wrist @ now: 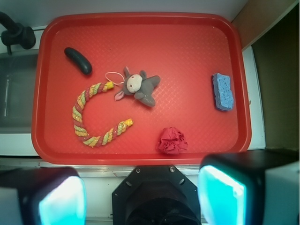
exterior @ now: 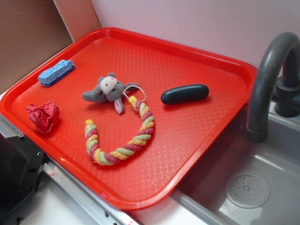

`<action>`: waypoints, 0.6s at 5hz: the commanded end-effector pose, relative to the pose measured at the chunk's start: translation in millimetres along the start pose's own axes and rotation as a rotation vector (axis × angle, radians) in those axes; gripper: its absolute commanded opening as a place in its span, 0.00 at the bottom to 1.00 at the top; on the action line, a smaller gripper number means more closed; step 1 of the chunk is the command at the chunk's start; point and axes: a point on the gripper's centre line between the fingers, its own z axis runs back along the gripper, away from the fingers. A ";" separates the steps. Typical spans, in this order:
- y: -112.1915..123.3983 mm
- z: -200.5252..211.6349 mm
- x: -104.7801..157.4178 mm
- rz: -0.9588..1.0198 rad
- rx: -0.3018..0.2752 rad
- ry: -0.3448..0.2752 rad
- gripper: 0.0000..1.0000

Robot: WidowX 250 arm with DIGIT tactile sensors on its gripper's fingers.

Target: Grab the plastic pickle.

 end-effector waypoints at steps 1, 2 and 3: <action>0.0 0.0 0.0 0.000 0.000 0.000 1.00; -5.8 -15.6 28.0 -0.107 0.024 -0.073 1.00; -16.9 -25.5 47.1 -0.214 0.008 -0.125 1.00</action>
